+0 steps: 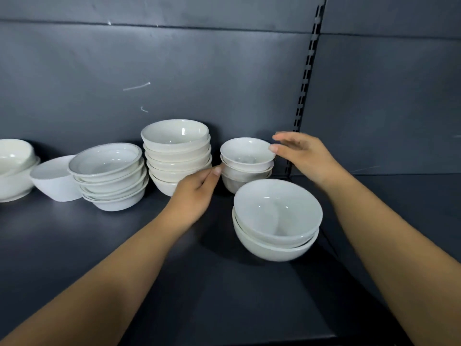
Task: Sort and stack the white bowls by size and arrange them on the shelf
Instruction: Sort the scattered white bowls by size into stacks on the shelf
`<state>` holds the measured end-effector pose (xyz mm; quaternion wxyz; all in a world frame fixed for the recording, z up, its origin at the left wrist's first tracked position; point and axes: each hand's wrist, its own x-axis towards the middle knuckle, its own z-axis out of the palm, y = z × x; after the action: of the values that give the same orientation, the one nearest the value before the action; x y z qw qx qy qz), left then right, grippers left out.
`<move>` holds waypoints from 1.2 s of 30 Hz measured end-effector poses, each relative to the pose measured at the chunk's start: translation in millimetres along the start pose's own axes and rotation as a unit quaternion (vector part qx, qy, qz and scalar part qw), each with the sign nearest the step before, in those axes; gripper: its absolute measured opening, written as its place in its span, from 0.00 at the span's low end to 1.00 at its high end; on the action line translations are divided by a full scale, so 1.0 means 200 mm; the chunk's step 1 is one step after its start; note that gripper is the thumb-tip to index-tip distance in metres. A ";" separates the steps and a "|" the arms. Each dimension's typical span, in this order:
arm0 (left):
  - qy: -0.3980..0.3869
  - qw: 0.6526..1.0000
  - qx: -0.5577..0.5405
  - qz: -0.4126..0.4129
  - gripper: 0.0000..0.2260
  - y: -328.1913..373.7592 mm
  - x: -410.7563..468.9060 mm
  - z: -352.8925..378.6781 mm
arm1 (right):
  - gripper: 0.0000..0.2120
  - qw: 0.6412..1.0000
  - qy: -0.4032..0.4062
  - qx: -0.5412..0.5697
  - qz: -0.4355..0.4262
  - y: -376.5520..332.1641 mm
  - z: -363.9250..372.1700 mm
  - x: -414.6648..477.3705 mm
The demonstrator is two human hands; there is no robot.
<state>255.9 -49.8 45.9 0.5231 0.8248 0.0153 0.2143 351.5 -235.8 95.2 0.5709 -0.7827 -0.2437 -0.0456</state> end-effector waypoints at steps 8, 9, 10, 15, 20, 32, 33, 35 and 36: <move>0.061 0.993 0.090 0.042 0.10 0.10 -0.43 -0.68 | 0.09 0.962 -0.047 -0.216 -0.163 -0.51 0.46 -0.38; 0.065 0.991 0.113 0.040 0.10 0.08 -0.51 -0.80 | 0.08 0.959 -0.056 -0.216 -0.177 -0.56 0.57 -0.44; 0.070 0.988 0.131 0.036 0.11 0.06 -0.57 -0.90 | 0.06 0.957 -0.068 -0.213 -0.183 -0.61 0.67 -0.49; 0.143 0.968 0.205 -0.001 0.07 -0.07 -0.99 -1.44 | 0.07 0.952 -0.147 -0.200 -0.182 -0.78 1.25 -0.71; 0.202 0.952 0.214 -0.078 0.12 -0.22 -1.29 -1.87 | 0.11 0.941 -0.213 -0.204 -0.165 -0.91 1.69 -0.82; 0.273 0.948 0.048 -0.159 0.38 -0.63 -1.23 -2.24 | 0.09 0.964 -0.260 -0.010 -0.055 -0.89 2.36 -0.62; 0.257 0.953 0.019 -0.161 0.37 -0.66 -1.21 -2.25 | 0.11 0.961 -0.272 0.016 -0.039 -0.89 2.40 -0.62; 0.205 0.968 -0.017 -0.140 0.30 -0.70 -1.18 -2.28 | 0.16 0.953 -0.293 0.077 -0.013 -0.87 2.45 -0.63; 0.183 0.974 -0.023 -0.130 0.31 -0.74 -1.17 -2.30 | 0.15 0.946 -0.306 0.111 -0.004 -0.86 2.48 -0.63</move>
<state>-96.2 352.1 4.0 0.5540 0.7501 0.2129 0.2917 63.2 216.3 29.9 0.5517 -0.6897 -0.4137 0.2209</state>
